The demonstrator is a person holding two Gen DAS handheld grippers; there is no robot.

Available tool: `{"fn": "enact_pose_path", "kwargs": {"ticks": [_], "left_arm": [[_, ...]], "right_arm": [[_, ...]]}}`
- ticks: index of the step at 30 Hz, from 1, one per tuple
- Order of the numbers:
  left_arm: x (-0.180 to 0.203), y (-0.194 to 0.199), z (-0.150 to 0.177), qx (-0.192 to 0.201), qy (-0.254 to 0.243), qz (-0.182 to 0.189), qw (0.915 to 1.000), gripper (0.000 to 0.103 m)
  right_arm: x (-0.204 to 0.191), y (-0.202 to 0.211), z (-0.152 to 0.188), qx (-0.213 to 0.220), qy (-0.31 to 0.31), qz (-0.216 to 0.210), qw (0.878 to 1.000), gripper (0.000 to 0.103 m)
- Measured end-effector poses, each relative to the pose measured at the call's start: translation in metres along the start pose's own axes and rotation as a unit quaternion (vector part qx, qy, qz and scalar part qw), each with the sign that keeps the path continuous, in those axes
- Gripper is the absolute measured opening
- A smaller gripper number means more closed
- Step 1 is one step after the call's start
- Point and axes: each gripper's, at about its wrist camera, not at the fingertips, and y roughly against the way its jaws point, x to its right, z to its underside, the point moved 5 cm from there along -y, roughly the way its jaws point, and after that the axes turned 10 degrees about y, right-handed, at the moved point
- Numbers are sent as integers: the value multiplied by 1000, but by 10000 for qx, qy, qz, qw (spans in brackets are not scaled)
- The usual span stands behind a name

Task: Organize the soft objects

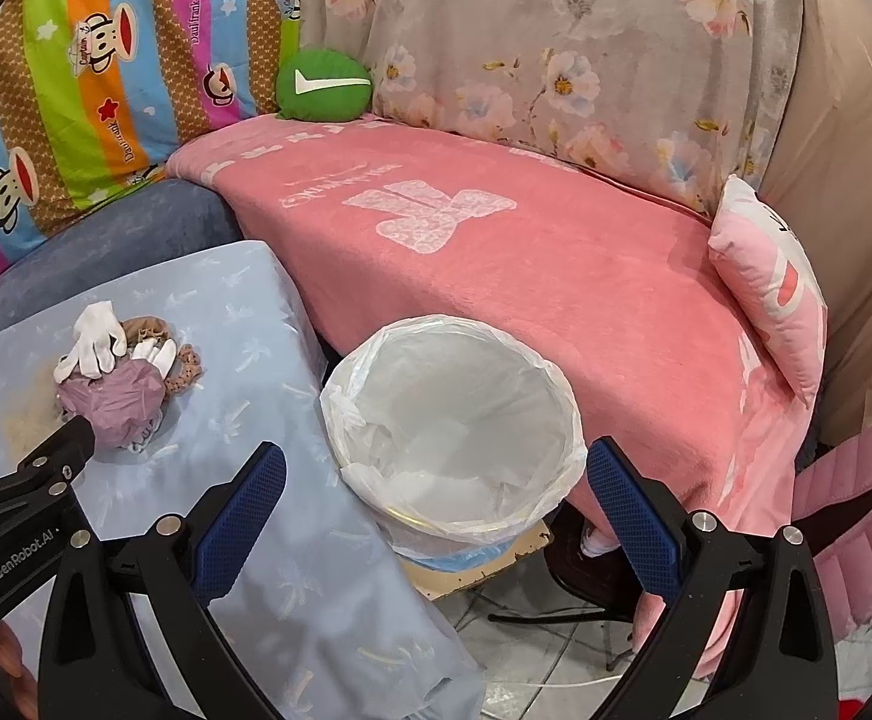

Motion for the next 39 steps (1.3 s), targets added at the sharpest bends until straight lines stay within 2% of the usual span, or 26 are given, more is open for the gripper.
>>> {"fn": "enact_pose_path", "kwargs": {"ticks": [6, 12, 17, 22, 31, 39], "left_arm": [[-16, -11, -2, -136, 113, -140, 9997, 96], [-41, -25, -5, -287, 305, -118, 9991, 96], [-65, -29, -10, -191, 443, -231, 9986, 96], [-89, -37, -16, -46, 438, -156, 9989, 96], [-167, -80, -21, -300, 919, -399, 9945, 96], [-224, -130, -22, -496, 1249, -845, 9873, 96]], "right_arm": [[-10, -8, -5, -14, 4, -34, 10000, 97], [-31, -13, -12, 47, 17, -165, 9999, 97], [-56, -15, -20, 118, 78, -314, 9994, 97], [-90, -20, -26, 149, 237, -520, 9983, 97], [-154, -40, -36, 180, 364, -1094, 9932, 97], [-221, -82, -46, -65, 459, -1741, 9836, 97]]}}
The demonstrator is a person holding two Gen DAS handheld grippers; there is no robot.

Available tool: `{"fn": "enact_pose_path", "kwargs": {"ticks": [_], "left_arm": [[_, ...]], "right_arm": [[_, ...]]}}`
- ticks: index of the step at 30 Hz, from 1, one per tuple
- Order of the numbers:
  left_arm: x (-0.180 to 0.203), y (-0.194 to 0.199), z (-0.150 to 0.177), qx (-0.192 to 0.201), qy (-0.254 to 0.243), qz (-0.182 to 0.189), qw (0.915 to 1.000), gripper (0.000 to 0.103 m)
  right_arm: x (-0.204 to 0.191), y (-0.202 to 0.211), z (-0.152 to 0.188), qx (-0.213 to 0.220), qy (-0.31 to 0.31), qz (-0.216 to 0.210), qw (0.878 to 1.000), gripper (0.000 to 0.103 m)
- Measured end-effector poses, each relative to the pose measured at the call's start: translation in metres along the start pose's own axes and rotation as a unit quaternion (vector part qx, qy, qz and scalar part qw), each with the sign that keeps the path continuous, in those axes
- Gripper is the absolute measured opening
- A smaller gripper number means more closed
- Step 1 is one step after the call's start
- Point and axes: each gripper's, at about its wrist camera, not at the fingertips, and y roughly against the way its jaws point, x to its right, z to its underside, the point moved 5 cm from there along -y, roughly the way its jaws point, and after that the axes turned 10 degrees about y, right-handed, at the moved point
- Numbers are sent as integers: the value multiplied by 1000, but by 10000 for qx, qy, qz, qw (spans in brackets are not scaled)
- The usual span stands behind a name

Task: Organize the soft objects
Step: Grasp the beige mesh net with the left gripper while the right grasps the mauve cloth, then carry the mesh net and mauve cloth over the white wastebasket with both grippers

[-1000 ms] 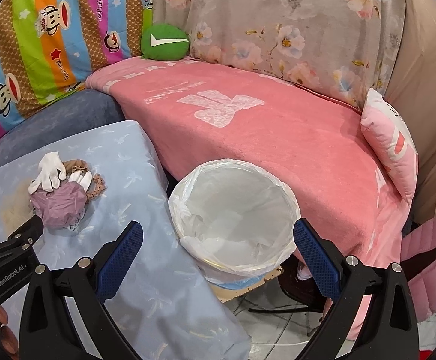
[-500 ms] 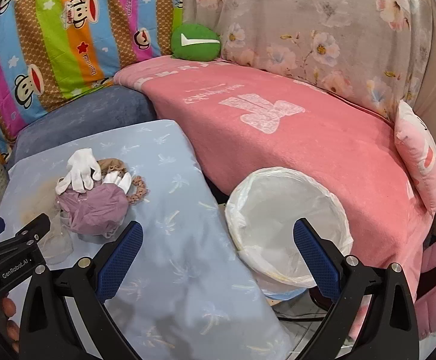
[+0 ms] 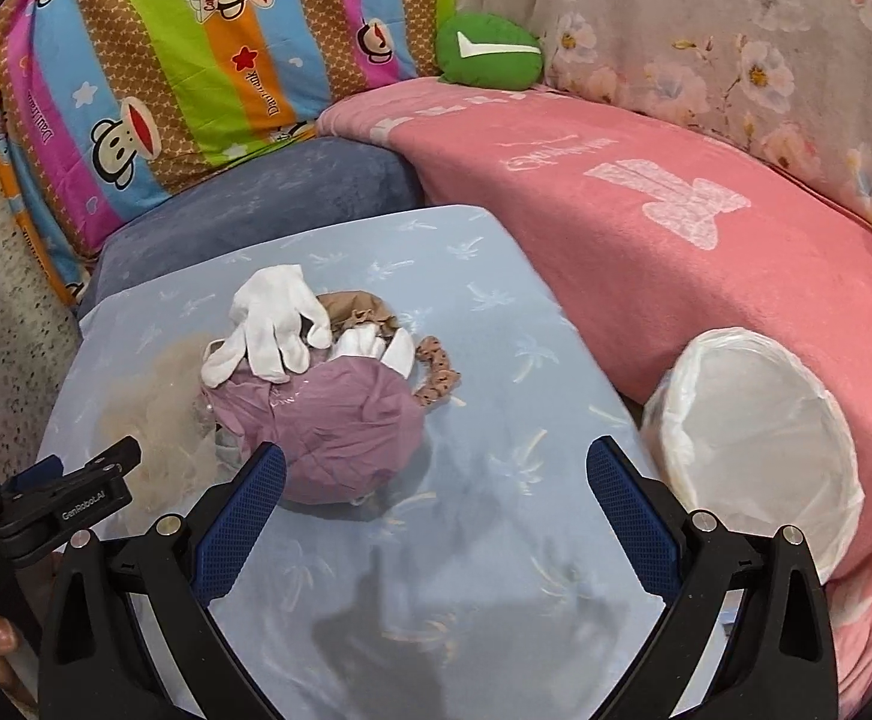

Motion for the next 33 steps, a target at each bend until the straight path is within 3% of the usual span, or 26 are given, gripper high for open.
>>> {"fn": "enact_pose_path", "kwargs": {"ticks": [4, 6, 8, 11, 13, 15, 17, 27, 33], "left_arm": [[-13, -23, -1, -334, 439, 241, 9982, 93], [-15, -28, 1, -418, 549, 380, 9969, 90], [-11, -30, 5, -487, 513, 506, 9962, 80], [-3, -35, 11, -712, 481, 718, 9937, 56], [-2, -37, 11, -761, 442, 824, 9927, 33], [1, -32, 12, -741, 386, 904, 9924, 17], [1, -26, 10, -701, 391, 958, 9922, 10], [30, 42, -14, -126, 154, 1228, 9922, 6], [69, 90, -30, 258, -197, 1617, 9863, 6]], "right_arm": [[-21, -28, -3, -124, 46, -194, 9997, 97], [-28, -39, -3, -195, 60, -250, 9995, 92], [-33, -49, -1, -302, 67, -342, 9989, 84], [-38, -61, 5, -490, 49, -513, 9975, 62], [-41, -67, 10, -592, 28, -637, 9962, 44], [-42, -68, 15, -655, 40, -718, 9953, 19], [-42, -65, 17, -658, 48, -782, 9948, 8], [-23, 7, -16, 169, 67, -783, 9968, 4], [14, 56, -39, 744, -182, -653, 9949, 4]]}}
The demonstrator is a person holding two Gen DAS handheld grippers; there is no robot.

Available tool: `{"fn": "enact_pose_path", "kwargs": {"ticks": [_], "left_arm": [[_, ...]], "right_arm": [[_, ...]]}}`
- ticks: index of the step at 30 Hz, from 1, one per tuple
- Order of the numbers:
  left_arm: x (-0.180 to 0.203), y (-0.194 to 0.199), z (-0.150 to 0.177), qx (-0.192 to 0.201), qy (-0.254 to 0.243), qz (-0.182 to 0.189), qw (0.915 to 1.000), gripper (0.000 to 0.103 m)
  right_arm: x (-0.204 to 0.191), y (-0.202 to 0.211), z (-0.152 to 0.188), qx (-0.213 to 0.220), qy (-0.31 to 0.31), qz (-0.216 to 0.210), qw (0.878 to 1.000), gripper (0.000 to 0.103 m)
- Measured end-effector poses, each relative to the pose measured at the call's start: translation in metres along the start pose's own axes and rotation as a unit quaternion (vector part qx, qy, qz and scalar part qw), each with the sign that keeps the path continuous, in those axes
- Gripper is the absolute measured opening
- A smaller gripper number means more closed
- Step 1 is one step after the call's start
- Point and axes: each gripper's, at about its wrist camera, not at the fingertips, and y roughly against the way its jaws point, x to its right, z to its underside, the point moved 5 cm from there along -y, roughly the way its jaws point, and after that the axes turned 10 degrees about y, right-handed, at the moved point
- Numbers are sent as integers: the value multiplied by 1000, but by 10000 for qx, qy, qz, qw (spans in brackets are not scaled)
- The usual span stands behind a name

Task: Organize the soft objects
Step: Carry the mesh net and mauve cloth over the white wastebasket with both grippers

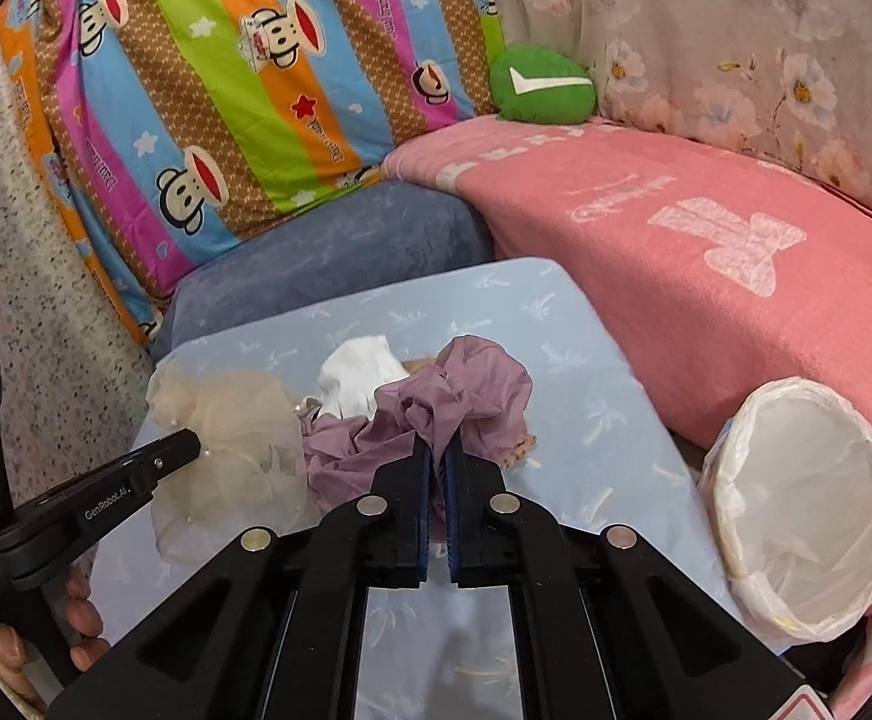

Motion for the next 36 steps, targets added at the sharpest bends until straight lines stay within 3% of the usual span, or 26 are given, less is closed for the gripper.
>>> {"fn": "enact_pose_path", "kwargs": {"ticks": [11, 20, 27, 36], "left_arm": [[116, 19, -6, 143, -801, 987, 9918, 6], [212, 12, 21, -16, -1557, 1640, 9741, 6], [267, -6, 52, -354, -1976, 1866, 9617, 6], [293, -26, 82, -739, -2271, 1935, 9516, 8]], "right_arm": [[98, 78, -31, 785, -481, 874, 9919, 4], [183, 104, -10, 812, -1023, 1474, 9804, 4], [226, 114, 14, 716, -1347, 1785, 9720, 4], [252, 107, 34, 569, -1605, 1937, 9662, 4]]}}
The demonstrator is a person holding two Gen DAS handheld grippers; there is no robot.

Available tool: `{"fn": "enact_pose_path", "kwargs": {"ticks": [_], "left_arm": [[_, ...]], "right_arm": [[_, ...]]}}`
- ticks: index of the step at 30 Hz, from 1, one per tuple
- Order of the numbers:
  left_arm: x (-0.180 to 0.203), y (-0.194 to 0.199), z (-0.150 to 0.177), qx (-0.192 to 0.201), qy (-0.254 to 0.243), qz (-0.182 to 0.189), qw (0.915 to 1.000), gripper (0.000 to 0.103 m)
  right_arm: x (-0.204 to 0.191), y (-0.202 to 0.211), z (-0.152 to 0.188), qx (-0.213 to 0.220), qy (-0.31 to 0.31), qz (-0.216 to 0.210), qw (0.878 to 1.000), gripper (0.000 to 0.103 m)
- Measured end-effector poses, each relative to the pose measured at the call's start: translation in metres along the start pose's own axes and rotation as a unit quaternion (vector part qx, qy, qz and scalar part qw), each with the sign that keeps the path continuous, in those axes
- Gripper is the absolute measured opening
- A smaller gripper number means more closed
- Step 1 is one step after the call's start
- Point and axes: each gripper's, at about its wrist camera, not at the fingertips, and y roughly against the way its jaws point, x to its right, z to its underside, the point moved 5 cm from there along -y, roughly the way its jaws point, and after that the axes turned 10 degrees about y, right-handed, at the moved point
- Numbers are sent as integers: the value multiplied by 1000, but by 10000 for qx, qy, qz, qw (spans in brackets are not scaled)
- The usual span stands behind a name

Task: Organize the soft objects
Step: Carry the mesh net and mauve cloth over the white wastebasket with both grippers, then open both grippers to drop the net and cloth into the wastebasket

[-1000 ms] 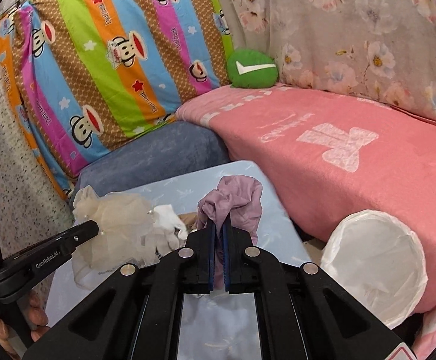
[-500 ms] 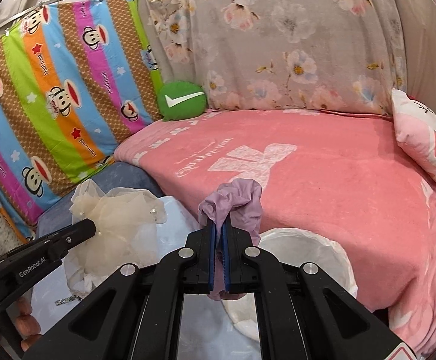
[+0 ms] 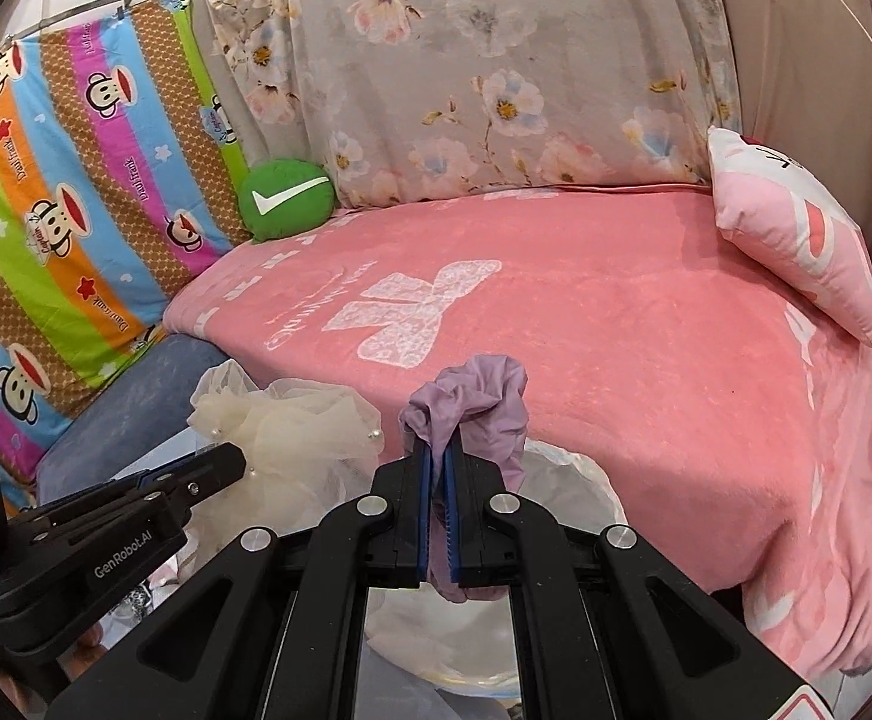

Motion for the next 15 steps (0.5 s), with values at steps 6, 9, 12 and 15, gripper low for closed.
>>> {"fn": "enact_pose_path", "kwargs": {"ticks": [6, 9, 12, 15], "left_arm": [[8, -11, 2, -157, -61, 38, 9999, 11], [10, -12, 2, -156, -41, -66, 9998, 47], [7, -9, 1, 45, 8, -208, 9998, 68], [6, -8, 1, 64, -19, -262, 9996, 69]], "right_arm": [[6, -7, 6, -93, -36, 48, 9999, 5], [8, -9, 8, -127, -44, 75, 9999, 10], [8, -10, 9, -147, -43, 89, 9998, 14], [8, -9, 9, -125, -59, 108, 9998, 35]]}}
